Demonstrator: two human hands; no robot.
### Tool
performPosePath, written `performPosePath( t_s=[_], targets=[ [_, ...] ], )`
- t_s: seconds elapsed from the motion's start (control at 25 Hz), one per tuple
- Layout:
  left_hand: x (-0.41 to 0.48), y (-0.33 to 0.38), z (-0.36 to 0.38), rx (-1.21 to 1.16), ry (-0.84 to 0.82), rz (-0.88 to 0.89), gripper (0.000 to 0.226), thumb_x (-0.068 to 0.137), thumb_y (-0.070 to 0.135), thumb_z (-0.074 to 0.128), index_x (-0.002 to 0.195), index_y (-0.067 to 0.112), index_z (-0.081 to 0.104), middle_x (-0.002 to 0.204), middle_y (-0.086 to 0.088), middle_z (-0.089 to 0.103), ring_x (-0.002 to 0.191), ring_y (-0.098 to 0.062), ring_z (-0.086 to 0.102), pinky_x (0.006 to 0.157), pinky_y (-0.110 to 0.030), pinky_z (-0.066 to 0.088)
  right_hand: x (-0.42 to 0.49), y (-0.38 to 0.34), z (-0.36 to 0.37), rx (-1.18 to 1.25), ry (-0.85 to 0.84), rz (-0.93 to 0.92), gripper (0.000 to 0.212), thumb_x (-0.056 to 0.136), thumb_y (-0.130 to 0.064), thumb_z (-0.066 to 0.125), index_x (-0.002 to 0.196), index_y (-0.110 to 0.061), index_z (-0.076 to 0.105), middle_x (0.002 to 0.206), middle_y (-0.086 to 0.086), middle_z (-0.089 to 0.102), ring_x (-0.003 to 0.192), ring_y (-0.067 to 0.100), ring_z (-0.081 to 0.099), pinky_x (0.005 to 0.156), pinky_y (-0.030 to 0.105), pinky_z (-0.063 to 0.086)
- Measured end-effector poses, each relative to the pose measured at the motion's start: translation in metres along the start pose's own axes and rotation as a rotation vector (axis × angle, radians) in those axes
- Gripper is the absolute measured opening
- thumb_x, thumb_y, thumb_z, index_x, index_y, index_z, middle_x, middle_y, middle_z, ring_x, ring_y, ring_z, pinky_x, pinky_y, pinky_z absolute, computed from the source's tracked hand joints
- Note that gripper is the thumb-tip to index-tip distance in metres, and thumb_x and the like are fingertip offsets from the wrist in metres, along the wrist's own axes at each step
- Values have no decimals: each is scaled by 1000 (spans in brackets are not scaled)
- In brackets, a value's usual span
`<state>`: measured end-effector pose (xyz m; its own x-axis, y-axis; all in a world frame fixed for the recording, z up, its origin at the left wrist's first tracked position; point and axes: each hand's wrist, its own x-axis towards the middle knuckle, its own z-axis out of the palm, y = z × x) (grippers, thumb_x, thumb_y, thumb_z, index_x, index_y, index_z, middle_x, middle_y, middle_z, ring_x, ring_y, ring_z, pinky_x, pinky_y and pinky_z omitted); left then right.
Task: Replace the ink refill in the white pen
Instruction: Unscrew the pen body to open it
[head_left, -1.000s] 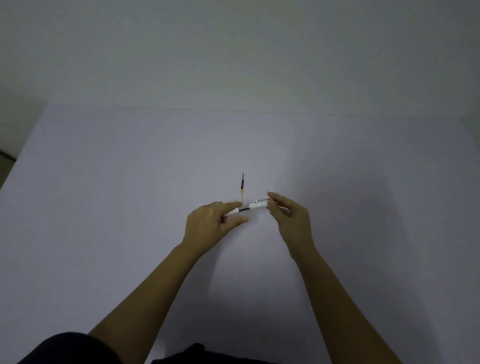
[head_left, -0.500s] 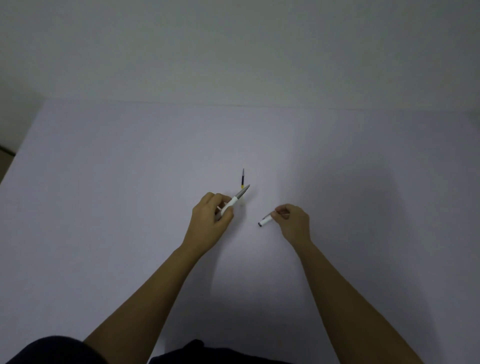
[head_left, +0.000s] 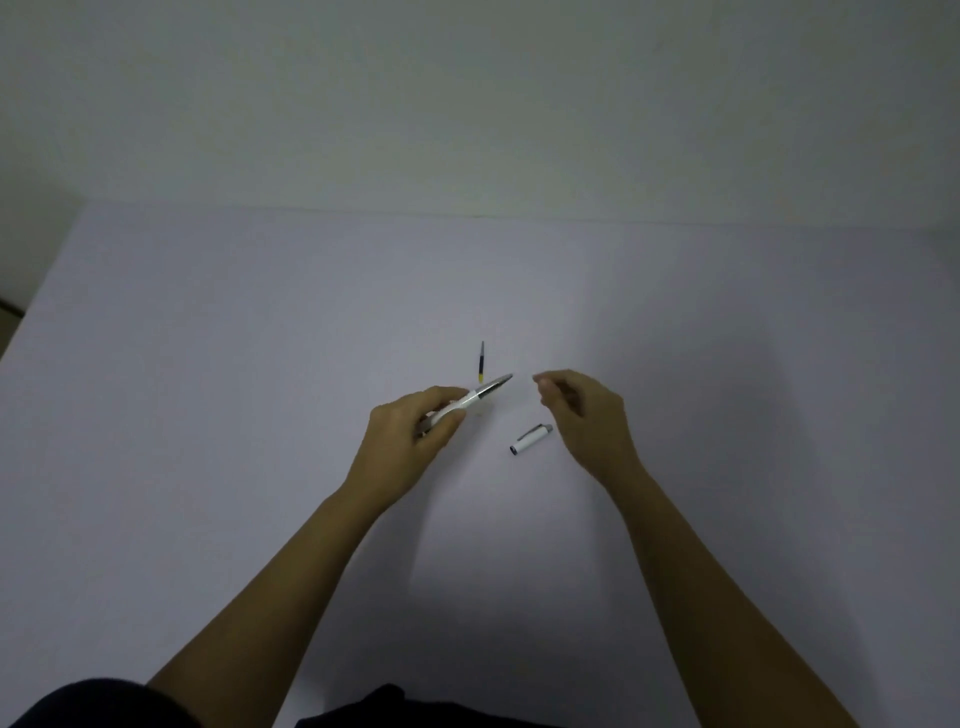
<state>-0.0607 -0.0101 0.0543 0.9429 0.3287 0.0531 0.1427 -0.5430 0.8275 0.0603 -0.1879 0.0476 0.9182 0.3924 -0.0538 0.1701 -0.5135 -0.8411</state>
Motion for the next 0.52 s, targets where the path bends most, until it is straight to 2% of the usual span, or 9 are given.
performPosePath(
  t_s=[0.08, 0.16, 0.2, 0.28, 0.36, 0.4, 0.52],
  targets=[
    [1, 4, -7, 37, -49, 33, 22, 88, 23, 61, 109, 23, 65, 79, 14, 64, 66, -8, 58, 60, -7, 42, -1, -21, -9, 23, -152, -39, 22, 94, -27, 48, 104, -20, 66, 87, -7, 68, 81, 7, 65, 71, 8, 46],
    [2, 8, -12, 80, -63, 62, 22, 87, 23, 63, 108, 19, 65, 78, 10, 63, 63, -5, 56, 61, -6, 41, -2, -35, -14, 20, -345, 13, 28, 96, -31, 41, 106, -20, 64, 85, -11, 67, 79, 2, 65, 74, 17, 50],
    [1, 10, -14, 93, -67, 82, 21, 87, 22, 63, 106, 17, 65, 77, 9, 62, 63, -4, 55, 61, -6, 41, -1, -40, -15, -9, -423, 40, 32, 96, -33, 39, 101, -18, 66, 80, -13, 67, 74, 1, 65, 73, 21, 52],
    [1, 14, -16, 107, -82, 136, 17, 87, 21, 62, 102, 14, 67, 75, 7, 63, 61, -4, 53, 59, -9, 41, 1, -44, -17, -118, -507, 0, 34, 96, -34, 43, 86, -17, 70, 70, -13, 67, 63, -2, 64, 68, 17, 50],
    [1, 17, -18, 108, -100, 165, 16, 88, 20, 62, 100, 12, 69, 73, 2, 65, 58, -4, 51, 57, -12, 39, 1, -46, -18, -169, -498, -110, 25, 93, -26, 51, 82, -17, 72, 68, -9, 68, 58, -6, 62, 62, 7, 46],
    [1, 18, -19, 100, -102, 163, 16, 88, 20, 61, 100, 12, 69, 72, 1, 66, 56, -5, 50, 56, -11, 38, 0, -46, -18, -158, -460, -164, 20, 91, -21, 55, 82, -17, 73, 68, -6, 69, 60, -5, 63, 61, 7, 46],
    [1, 21, -21, 49, -106, 128, 18, 90, 22, 58, 100, 15, 71, 65, 8, 63, 56, -9, 50, 52, -9, 35, -5, -44, -21, -114, -301, -392, 9, 83, -12, 65, 87, -14, 73, 75, 3, 72, 69, 9, 62, 64, 16, 47]
  ],
)
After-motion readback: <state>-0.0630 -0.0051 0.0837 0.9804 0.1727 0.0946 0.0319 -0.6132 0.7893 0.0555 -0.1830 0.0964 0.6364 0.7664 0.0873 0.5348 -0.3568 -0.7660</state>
